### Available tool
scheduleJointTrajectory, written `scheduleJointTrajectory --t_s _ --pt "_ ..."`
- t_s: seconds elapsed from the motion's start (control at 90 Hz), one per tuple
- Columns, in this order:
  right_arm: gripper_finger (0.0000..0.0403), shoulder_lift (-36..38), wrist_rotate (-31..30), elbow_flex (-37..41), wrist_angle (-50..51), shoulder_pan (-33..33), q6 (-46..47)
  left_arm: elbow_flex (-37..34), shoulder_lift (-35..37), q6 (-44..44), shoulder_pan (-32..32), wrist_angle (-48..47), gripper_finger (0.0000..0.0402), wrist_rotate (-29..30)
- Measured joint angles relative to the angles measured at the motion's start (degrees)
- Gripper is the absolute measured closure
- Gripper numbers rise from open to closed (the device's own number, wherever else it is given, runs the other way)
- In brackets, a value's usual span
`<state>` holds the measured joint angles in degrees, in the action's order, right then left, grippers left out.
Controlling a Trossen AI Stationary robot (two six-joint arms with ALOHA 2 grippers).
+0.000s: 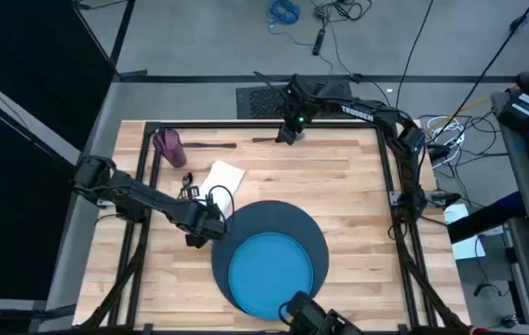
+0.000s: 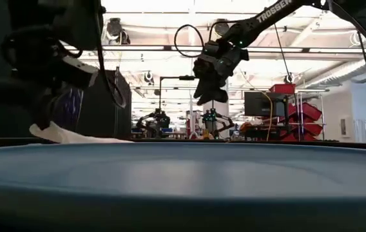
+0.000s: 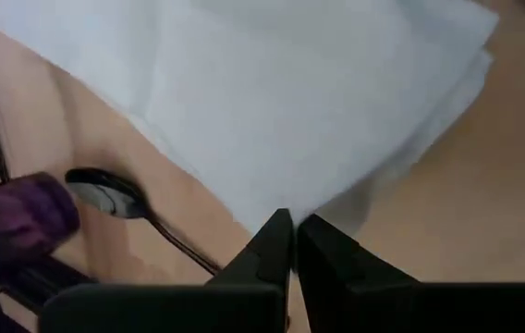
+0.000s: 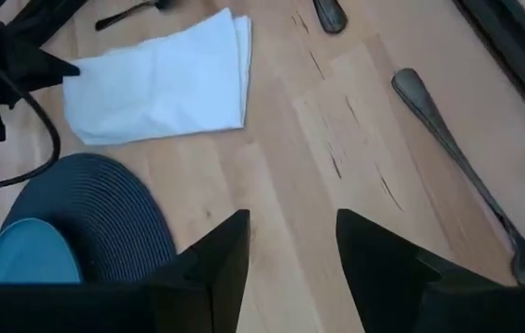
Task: Set table place
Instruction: Fold the white table napkin
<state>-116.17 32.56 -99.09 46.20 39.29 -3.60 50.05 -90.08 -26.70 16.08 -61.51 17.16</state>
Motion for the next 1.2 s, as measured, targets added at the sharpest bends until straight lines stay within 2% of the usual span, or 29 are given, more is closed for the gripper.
scheduleJointTrajectory --t_s 0.133,0.222,0.433,0.578,0.656,0.811,0.889,0.956,1.111,1.2 --pt "0.0255 -1.06 0.05 0.00 0.38 0.00 0.07 -1.80 0.02 -0.02 -0.84 2.58 0.0372 -4.91" --pt "0.0255 -1.70 -0.78 0.00 0.29 -0.02 0.02 -2.31 0.00 -0.02 -1.47 2.59 0.0341 -5.41" --pt "0.0255 -1.74 -1.21 0.00 -0.42 0.13 -0.22 -2.59 0.00 -1.75 -2.54 2.46 0.0256 1.65" --pt "0.0255 -1.71 -1.20 0.00 -0.42 0.13 -0.66 -1.99 0.00 -3.03 -3.58 0.20 0.0219 2.12" --pt "0.0255 -1.71 -1.19 0.00 -0.41 0.18 -0.72 -0.48 0.00 -3.45 -3.77 -3.40 0.0211 0.15" --pt "0.0255 -1.71 -1.19 0.00 0.09 0.85 -1.19 3.32 0.00 -3.99 -3.31 -9.15 0.0209 -9.07" --pt "0.0255 -1.69 -1.19 0.00 0.06 1.13 -1.60 5.59 0.28 -3.18 -2.37 -9.82 0.0210 -10.08" --pt "0.0255 -1.69 -1.21 0.00 -0.01 1.45 -1.60 7.40 0.81 -2.51 -1.53 -10.00 0.0210 -8.73" --pt "0.0255 -1.69 -1.19 0.00 -0.05 1.90 -1.58 9.93 3.30 -1.01 -1.21 -7.52 0.0210 1.22" --pt "0.0255 -1.67 -1.17 0.00 -0.03 1.90 -1.33 9.52 4.50 -1.12 -3.53 -4.50 0.0210 2.68"
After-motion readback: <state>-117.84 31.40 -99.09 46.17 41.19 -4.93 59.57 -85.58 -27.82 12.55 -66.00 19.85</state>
